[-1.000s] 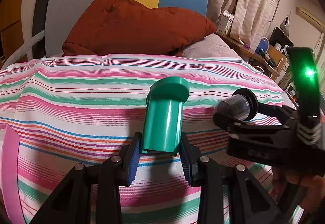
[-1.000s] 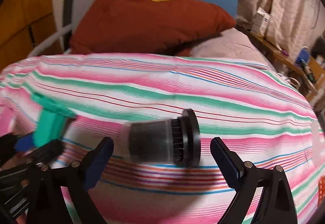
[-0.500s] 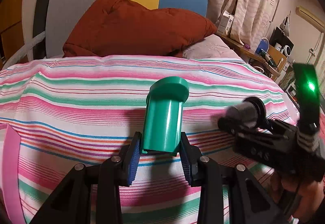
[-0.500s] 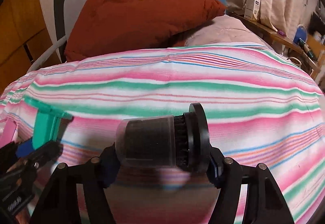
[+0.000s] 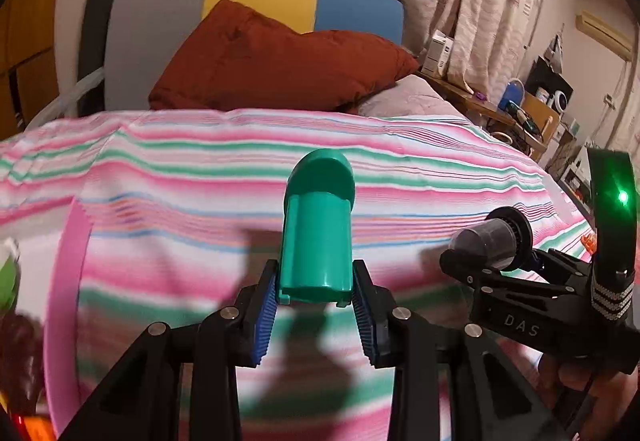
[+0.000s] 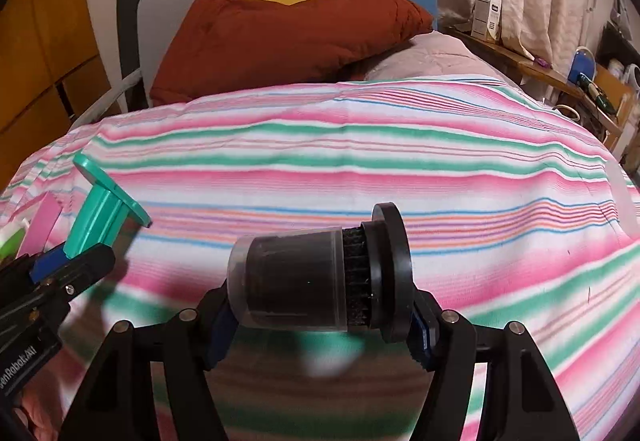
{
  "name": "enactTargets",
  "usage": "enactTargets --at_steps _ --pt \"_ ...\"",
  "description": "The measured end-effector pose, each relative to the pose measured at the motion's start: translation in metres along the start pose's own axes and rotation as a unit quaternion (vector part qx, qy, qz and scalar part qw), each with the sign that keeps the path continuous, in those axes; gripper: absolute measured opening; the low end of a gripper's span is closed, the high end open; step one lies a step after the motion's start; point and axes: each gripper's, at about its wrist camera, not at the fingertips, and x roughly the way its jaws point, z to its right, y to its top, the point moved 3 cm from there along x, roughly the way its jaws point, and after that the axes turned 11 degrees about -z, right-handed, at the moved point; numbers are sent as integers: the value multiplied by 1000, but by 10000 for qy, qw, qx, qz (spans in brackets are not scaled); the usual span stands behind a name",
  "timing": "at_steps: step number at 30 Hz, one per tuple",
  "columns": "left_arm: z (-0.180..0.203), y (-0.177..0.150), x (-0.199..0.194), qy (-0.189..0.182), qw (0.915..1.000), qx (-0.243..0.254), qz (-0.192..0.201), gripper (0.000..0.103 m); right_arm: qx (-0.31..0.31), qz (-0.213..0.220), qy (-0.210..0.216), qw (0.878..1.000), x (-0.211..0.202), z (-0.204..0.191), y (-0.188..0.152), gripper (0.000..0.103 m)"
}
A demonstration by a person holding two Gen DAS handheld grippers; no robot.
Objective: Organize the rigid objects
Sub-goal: 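Carry the teal piece and canister toward the tray with both tools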
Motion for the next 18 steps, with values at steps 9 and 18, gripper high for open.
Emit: enactTargets --at_steps 9,18 --pt "0 -36 -35 -330 9994 -132 12 35 -77 35 -37 10000 -12 -14 -26 69" --pt "-2 -60 -90 -567 9979 3 320 32 -228 81 -60 9997 -22 -31 -47 69"
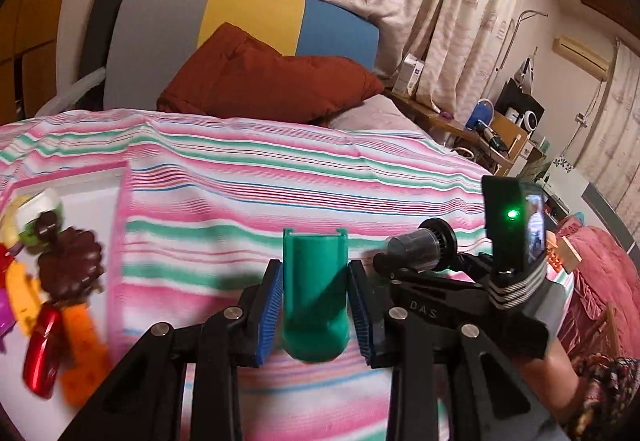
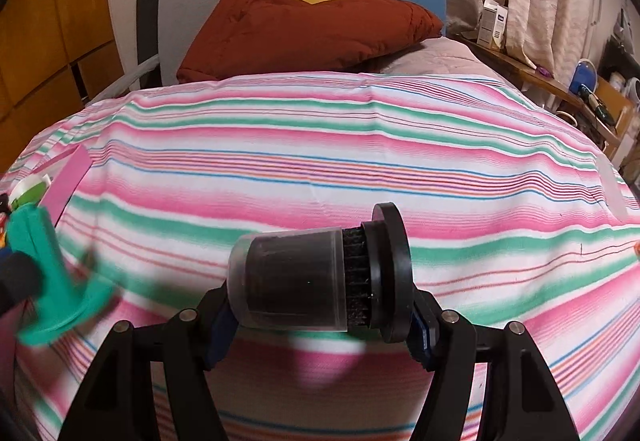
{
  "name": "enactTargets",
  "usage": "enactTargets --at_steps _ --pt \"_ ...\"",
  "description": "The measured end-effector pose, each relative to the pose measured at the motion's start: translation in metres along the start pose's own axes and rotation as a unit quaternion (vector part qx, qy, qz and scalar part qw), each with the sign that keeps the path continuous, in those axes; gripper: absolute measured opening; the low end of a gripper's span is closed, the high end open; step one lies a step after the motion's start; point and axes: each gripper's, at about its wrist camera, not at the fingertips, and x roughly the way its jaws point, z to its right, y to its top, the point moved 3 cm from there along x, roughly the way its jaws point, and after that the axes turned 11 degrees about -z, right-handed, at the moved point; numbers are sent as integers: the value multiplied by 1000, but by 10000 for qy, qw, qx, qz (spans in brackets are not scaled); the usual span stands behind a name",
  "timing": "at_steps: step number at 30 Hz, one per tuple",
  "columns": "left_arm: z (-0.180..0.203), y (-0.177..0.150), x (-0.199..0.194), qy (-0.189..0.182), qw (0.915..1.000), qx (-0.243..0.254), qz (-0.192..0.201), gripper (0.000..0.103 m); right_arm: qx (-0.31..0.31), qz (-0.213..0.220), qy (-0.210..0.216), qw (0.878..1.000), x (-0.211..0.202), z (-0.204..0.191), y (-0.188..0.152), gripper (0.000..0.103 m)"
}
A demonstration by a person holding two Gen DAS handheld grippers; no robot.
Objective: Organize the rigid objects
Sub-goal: 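Carry the teal piece and canister toward the tray with both tools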
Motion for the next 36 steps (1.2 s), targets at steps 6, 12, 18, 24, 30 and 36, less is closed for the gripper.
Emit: enactTargets --at_steps 6,12,18,24,30,36 --pt "-24 -15 -23 64 9996 -278 46 32 -122 63 -44 9999 -6 -10 -7 69" --pt "-50 -21 -49 152 9976 -620 265 32 -247 137 -88 9996 -11 -20 -14 69" --pt "-74 -28 -68 231 9950 -882 407 32 -340 178 -114 9992 -14 -27 -17 69" --pt "-100 -47 -90 329 9925 -1089 444 32 -396 226 -50 9989 -19 -32 -23 69" --pt "-138 -76 -105 478 9876 -1463 324 32 -514 374 271 9976 -33 -52 -29 69" --pt "-167 -94 -103 318 9824 -1840 -2 38 -738 482 747 9933 -54 -88 -36 69"
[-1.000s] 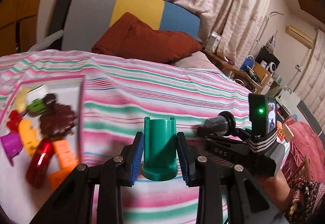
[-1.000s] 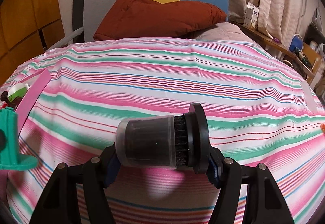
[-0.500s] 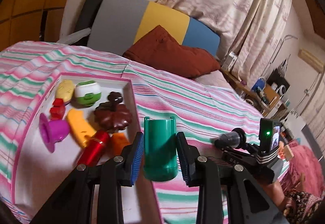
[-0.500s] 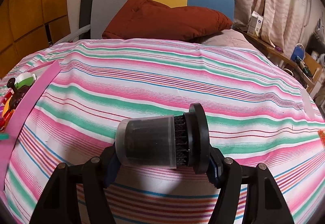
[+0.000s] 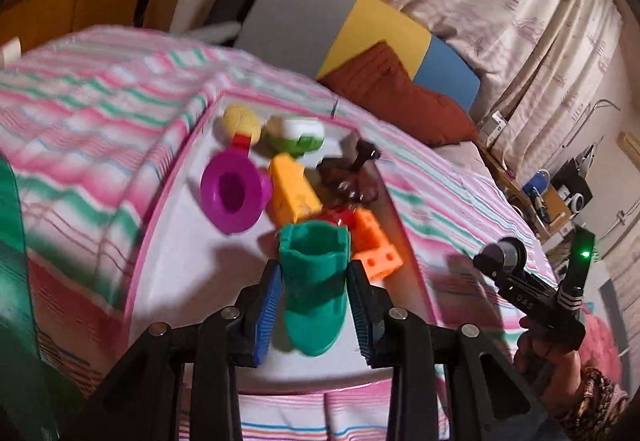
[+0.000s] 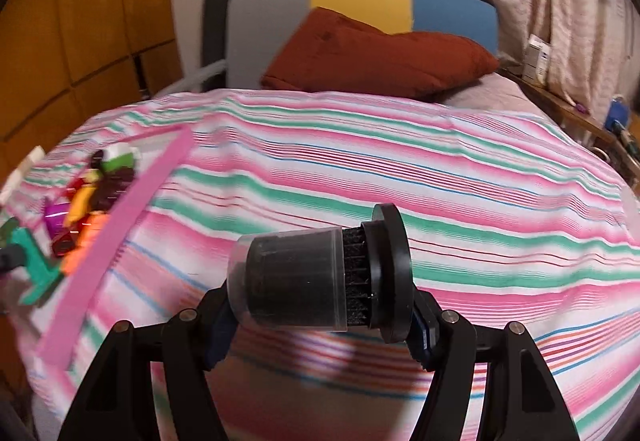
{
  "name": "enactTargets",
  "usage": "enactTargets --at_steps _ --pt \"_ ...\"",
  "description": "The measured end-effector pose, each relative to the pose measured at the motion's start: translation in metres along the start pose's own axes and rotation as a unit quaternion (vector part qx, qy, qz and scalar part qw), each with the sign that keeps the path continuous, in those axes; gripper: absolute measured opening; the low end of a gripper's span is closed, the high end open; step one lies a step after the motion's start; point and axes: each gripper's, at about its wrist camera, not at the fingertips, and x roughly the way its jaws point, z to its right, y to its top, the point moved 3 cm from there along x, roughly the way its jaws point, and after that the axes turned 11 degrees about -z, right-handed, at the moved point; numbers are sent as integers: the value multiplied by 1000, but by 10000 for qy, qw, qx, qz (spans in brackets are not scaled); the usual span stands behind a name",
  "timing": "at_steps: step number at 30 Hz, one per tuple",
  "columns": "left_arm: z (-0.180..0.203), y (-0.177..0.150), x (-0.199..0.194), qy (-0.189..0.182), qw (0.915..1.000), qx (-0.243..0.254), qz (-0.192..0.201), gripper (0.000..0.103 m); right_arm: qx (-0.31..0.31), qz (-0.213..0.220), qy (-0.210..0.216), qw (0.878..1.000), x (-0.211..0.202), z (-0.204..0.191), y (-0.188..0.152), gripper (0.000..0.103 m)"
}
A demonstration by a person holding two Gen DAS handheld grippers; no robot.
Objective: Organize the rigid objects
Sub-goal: 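Carry the teal piece and canister toward the tray with both tools, then lower the teal piece into the tray and open the left tool while the right tool holds the canister, then lower the grey-black canister into the tray and open the right tool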
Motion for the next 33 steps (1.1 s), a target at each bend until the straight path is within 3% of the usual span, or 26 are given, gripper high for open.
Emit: enactTargets --at_steps 3,12,18,26,30,33 --pt "-9 1 -3 172 9996 -229 21 51 -155 139 267 9994 -16 -23 5 69" --pt "-26 8 -23 141 9984 -467 293 51 -660 130 1075 9919 -43 -87 9 69" --pt "-33 21 -47 274 9961 -540 642 51 -938 -175 1549 9833 -44 -130 4 69" --pt "-21 34 -82 1101 9882 -505 938 51 -1155 -705 1708 9760 -22 -179 -5 69" --pt "-17 35 -91 1710 9794 -558 922 52 -1255 -867 1680 9739 -11 -192 -9 70" --pt "-19 34 -93 1846 9770 -666 831 52 -1274 -969 1602 9740 -5 -195 -10 70"
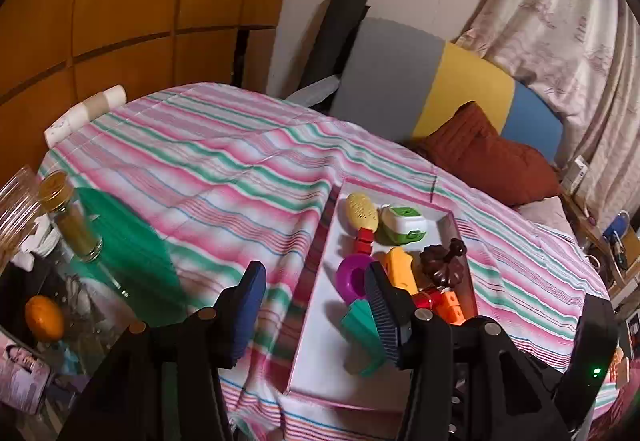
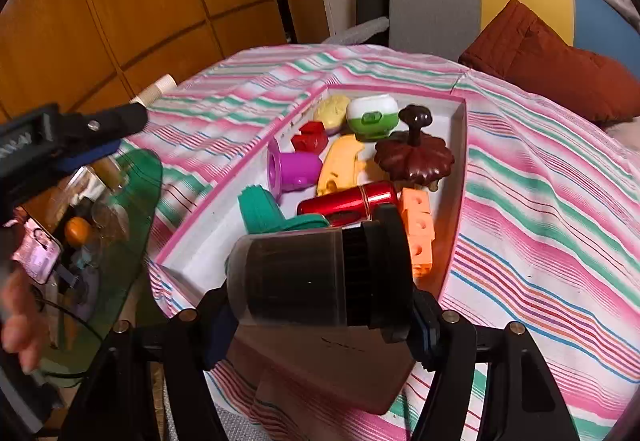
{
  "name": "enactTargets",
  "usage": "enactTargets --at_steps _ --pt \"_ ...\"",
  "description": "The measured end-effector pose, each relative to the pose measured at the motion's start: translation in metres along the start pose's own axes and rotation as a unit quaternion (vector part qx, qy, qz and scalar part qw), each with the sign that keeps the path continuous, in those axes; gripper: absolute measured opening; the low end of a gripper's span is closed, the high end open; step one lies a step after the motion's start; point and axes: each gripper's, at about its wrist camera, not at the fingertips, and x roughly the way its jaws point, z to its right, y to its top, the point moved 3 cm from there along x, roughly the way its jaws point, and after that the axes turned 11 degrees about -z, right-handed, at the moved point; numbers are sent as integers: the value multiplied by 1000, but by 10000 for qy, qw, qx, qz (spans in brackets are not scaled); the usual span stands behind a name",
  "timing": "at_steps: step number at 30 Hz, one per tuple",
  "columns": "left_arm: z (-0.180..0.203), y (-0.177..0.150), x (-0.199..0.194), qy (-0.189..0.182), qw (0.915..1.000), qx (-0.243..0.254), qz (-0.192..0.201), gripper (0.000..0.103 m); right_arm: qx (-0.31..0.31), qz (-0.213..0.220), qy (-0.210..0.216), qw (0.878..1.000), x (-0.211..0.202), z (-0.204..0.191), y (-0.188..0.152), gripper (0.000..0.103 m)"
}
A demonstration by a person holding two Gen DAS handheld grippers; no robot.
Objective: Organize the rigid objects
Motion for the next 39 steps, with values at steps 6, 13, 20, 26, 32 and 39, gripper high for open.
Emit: enactTargets --at_steps 6,13,20,26,32,39 --pt "2 -3 -3 160 9998 75 21 52 72 -26 -429 9990 -3 7 9 85" --pt "11 1 -12 343 9993 112 106 52 251 392 -858 9952 -45 8 32 103" --pt "12 9 -27 800 9964 57 280 52 547 527 -1257 9892 -77 1 53 103" --pt "10 13 -30 1054 9942 -67 205 52 673 611 -1407 9859 -90 -4 58 103" --pt "7 9 -21 951 9950 -146 -258 52 801 592 -1448 9844 -92 -4 58 103" --pt "20 5 -19 1035 9939 109 -361 52 974 602 -1586 9807 -94 3 59 103"
